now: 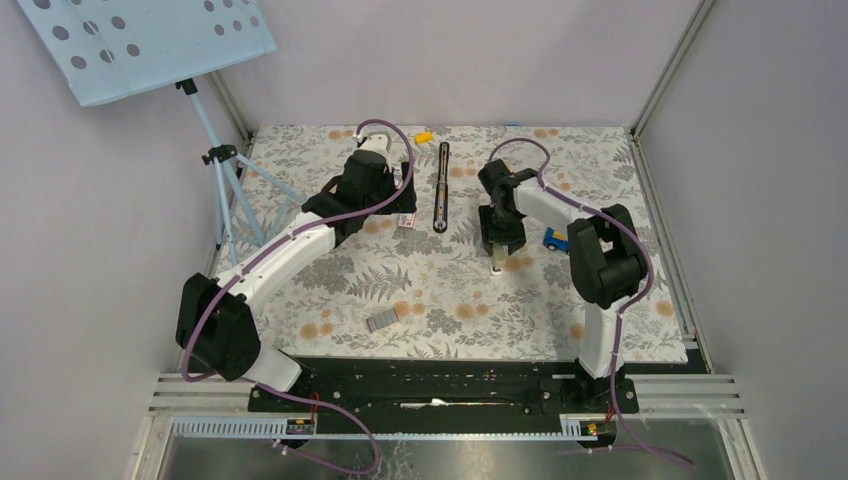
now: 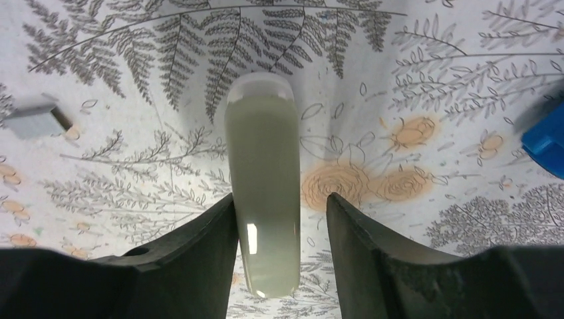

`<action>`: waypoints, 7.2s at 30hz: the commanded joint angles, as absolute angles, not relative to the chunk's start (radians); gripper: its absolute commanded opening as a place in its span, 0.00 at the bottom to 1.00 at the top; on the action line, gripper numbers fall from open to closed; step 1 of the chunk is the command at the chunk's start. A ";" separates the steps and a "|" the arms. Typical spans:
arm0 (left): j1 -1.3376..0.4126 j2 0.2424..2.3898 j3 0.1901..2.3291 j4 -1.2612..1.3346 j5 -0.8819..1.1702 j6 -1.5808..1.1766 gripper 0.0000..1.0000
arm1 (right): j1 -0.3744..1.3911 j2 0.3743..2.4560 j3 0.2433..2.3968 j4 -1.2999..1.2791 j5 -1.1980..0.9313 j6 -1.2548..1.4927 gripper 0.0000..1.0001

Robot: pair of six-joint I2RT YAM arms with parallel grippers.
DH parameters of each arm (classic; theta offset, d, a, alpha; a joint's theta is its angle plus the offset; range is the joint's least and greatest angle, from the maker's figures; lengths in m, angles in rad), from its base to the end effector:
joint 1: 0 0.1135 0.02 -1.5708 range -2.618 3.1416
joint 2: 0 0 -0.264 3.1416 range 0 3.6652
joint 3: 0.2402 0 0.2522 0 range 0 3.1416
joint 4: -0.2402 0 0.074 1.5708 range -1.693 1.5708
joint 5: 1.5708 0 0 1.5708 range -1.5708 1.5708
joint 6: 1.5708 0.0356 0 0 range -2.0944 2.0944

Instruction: Unload the staples from the stapler

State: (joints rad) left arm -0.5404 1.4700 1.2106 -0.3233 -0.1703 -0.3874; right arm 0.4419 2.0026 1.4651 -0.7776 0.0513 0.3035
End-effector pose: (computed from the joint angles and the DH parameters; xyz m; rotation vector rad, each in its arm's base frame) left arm 0.2918 -0.1680 0.3113 0.0662 2.1644 -0.3562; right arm 0.3618 0.1691 0.1734 -0.1899 2.8779 0.0661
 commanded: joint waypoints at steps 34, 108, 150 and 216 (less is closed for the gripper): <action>-0.532 1.481 1.223 -0.310 -0.199 -0.365 0.99 | 0.452 1.952 1.463 -0.772 -0.007 0.210 0.26; -0.594 1.400 0.839 0.348 0.345 -0.031 0.74 | 0.307 1.437 0.980 0.055 -0.927 0.345 0.00; -0.609 1.437 0.877 0.345 0.351 -0.077 0.75 | 0.309 1.431 0.959 0.053 -0.951 0.328 0.00; -0.641 1.592 0.936 0.255 0.286 0.376 0.38 | 0.365 1.391 0.976 -0.096 -0.915 0.268 0.00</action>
